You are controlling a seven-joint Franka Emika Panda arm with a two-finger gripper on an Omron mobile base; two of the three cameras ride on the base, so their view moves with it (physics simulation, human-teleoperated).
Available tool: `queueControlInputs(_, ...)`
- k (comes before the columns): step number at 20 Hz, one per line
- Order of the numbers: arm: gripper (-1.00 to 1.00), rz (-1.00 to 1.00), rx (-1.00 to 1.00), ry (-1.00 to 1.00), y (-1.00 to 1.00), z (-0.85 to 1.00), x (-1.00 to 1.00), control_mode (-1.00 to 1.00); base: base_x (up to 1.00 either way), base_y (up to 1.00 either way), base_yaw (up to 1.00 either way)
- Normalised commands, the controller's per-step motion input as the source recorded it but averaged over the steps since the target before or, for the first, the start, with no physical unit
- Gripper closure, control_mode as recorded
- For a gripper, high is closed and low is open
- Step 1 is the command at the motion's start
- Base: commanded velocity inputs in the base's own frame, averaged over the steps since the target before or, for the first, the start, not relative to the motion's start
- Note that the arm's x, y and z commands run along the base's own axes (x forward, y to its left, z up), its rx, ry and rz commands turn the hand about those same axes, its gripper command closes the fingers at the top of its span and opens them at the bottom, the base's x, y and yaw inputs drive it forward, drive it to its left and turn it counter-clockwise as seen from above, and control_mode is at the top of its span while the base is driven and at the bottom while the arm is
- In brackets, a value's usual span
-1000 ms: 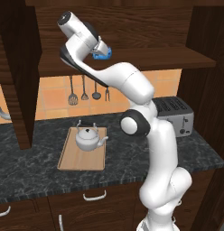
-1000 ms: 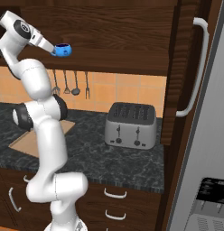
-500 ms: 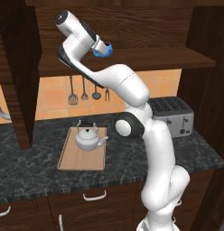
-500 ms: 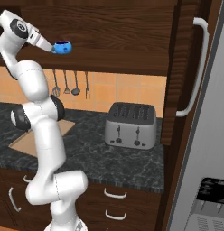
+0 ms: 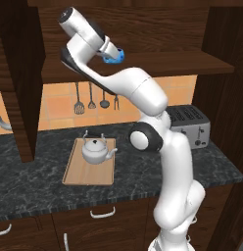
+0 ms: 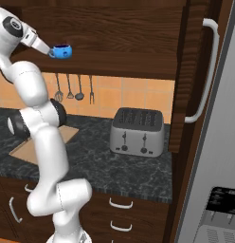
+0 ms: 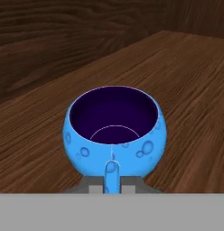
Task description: Pick the kettle from the counter and place it on the tray. Then pick the mug from the cabinet and place it on the tray. Then close the cabinet doors.
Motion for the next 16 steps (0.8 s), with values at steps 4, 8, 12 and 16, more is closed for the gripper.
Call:
queueControlInputs(4, 1.00, 0.19, 0.01, -0.18, -0.14, -0.47, -0.89, -1.00, 0.00, 0.00, 0.00)
queueControlInputs(8, 1.00, 0.23, 0.04, -0.20, -0.22, -0.23, -0.98, -1.00, 0.00, 0.00, 0.00)
queueControlInputs(12, 1.00, 0.32, 0.06, -0.21, -0.27, -0.13, -1.00, -1.00, 0.00, 0.00, 0.00)
queueControlInputs(16, 1.00, 0.33, 0.08, -0.20, -0.30, -0.05, -1.00, -1.00, 0.00, 0.00, 0.00)
